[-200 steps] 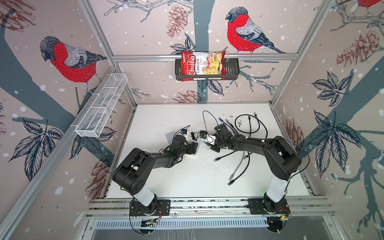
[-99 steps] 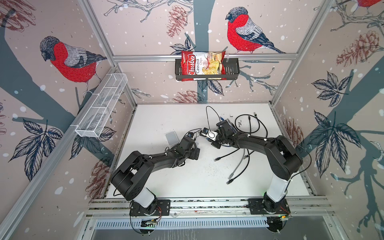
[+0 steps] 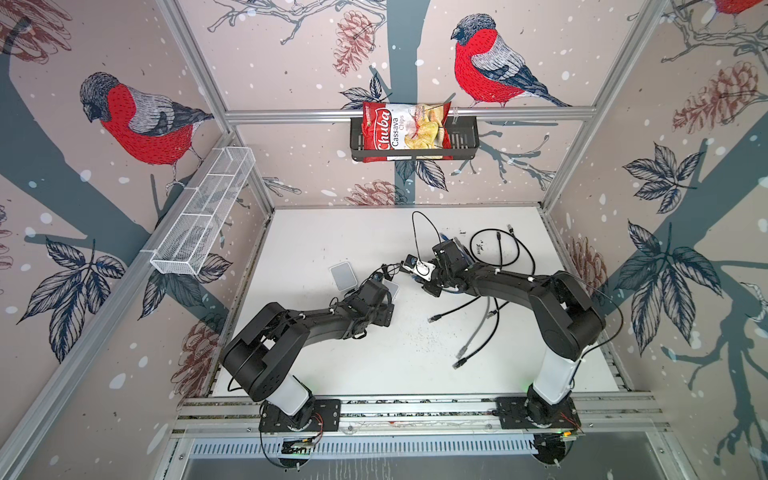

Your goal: Insert the plug into the switch port

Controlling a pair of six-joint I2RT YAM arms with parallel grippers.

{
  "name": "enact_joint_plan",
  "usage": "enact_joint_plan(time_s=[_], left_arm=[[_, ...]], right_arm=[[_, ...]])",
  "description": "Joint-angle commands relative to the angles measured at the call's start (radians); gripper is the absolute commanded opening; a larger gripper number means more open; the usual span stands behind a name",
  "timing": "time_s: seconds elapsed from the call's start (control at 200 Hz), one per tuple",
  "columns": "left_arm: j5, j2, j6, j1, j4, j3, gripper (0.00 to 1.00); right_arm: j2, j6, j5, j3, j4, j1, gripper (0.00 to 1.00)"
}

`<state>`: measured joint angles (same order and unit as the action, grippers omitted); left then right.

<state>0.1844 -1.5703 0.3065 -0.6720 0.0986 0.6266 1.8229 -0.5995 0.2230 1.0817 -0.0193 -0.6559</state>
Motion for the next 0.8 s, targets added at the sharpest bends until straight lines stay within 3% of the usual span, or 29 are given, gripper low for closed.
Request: enact_joint_plan(time_s=[0.0, 0.075, 0.295, 0.63, 0.795], left_arm=[[-0.014, -0.012, -0.020, -0.001, 0.034, -0.005, 0.74], [-0.014, -0.024, -0.022, -0.001, 0.045, -0.005, 0.65], [-0.013, -0.029, -0.010, -0.001, 0.082, -0.025, 0.56], [0.021, -0.004, -0.025, 0.000, 0.081, 0.009, 0.67], [0.027, -0.012, -0.033, 0.000, 0.099, 0.051, 0.81]], right_arm=[[0.008, 0.015, 0.021, 0.011, -0.016, -0.005, 0.04], [0.012, 0.022, 0.022, 0.018, -0.031, -0.010, 0.04], [0.029, 0.039, 0.031, 0.025, -0.058, -0.026, 0.04], [-0.013, 0.210, 0.009, 0.012, 0.036, 0.070, 0.03], [-0.029, 0.254, -0.063, 0.047, 0.028, 0.091, 0.03]])
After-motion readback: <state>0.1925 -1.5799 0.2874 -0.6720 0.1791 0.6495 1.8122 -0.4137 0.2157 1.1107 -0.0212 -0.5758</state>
